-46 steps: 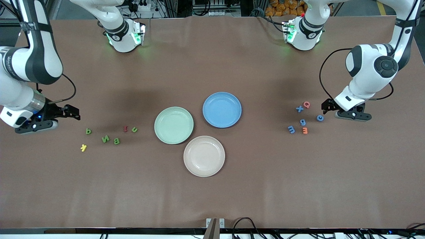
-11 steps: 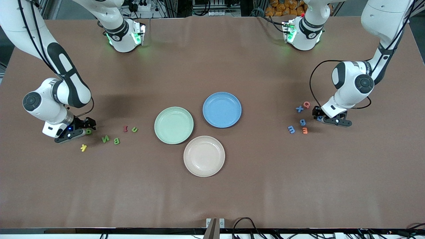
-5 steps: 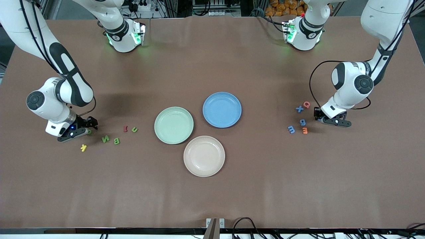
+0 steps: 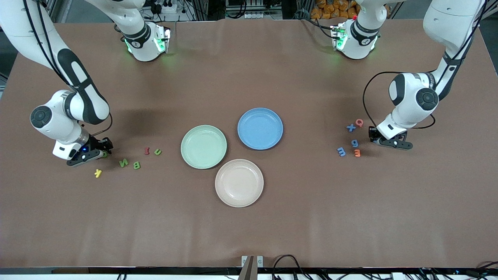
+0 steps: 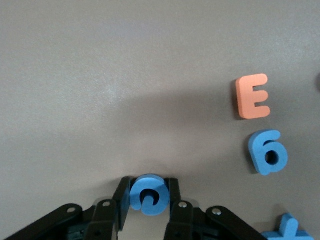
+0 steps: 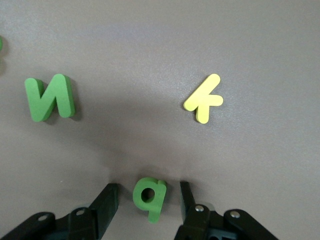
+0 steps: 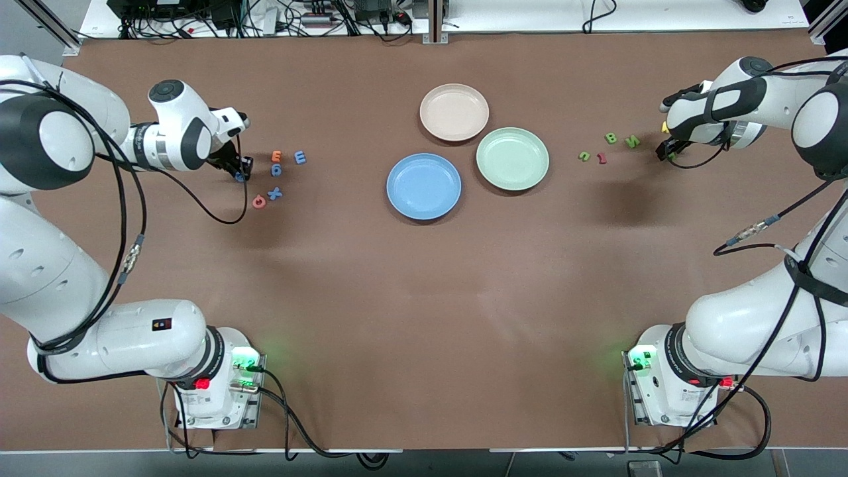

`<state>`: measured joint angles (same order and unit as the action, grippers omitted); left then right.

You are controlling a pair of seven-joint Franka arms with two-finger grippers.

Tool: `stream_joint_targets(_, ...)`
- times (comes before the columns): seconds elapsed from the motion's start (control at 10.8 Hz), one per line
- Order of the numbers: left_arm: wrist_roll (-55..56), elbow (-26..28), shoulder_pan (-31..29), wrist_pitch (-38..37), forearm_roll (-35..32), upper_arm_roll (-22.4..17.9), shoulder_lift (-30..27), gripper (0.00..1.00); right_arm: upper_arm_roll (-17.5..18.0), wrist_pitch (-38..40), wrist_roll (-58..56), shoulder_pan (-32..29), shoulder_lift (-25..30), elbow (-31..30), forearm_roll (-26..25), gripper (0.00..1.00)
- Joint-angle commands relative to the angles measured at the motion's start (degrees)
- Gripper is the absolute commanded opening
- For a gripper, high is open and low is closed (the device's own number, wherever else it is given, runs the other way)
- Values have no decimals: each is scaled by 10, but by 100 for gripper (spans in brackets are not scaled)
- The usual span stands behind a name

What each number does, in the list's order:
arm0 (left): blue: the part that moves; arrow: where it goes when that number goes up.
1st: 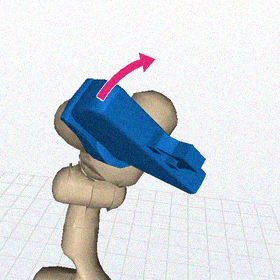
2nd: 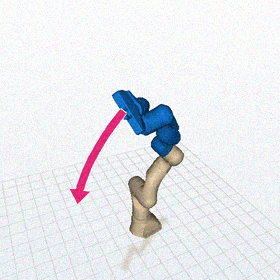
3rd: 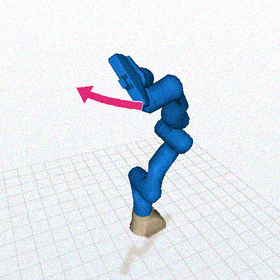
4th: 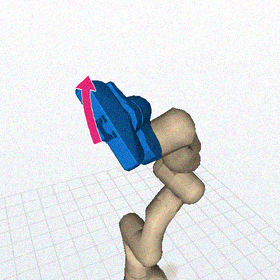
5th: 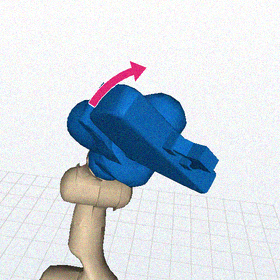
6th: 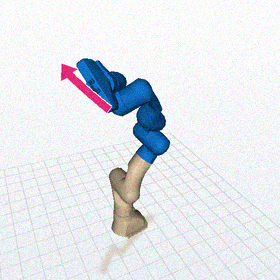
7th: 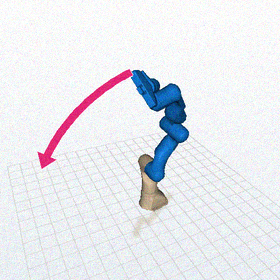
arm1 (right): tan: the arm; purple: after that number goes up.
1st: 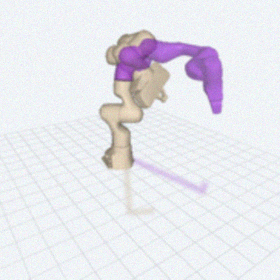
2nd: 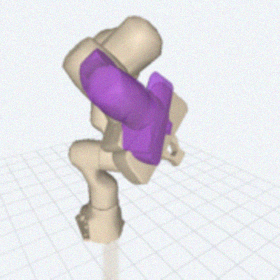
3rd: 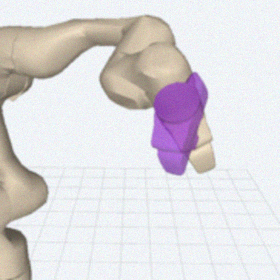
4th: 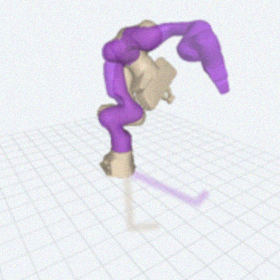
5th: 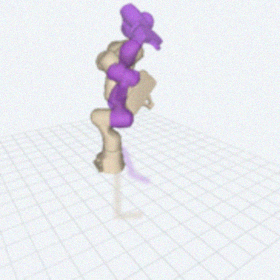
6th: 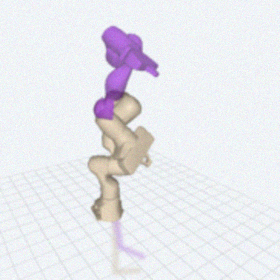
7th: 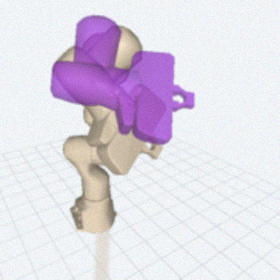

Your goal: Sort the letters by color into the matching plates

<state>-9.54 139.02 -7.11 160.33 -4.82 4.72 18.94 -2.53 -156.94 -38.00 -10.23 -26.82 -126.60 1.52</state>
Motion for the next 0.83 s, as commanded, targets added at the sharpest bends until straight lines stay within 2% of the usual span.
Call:
stream_joint_targets(0.0,1,-10,-6,6,-6,5,-3,0,7,-7,-4,-15,2,-8,5,40)
stream_joint_targets(0.28,8,-16,-5,2,-5,16,-8,0,8,-8,-3,-16,2,-8,5,25)
stream_joint_targets(0.74,111,-21,-5,-24,-2,90,-31,0,8,0,15,-16,11,-8,7,20)
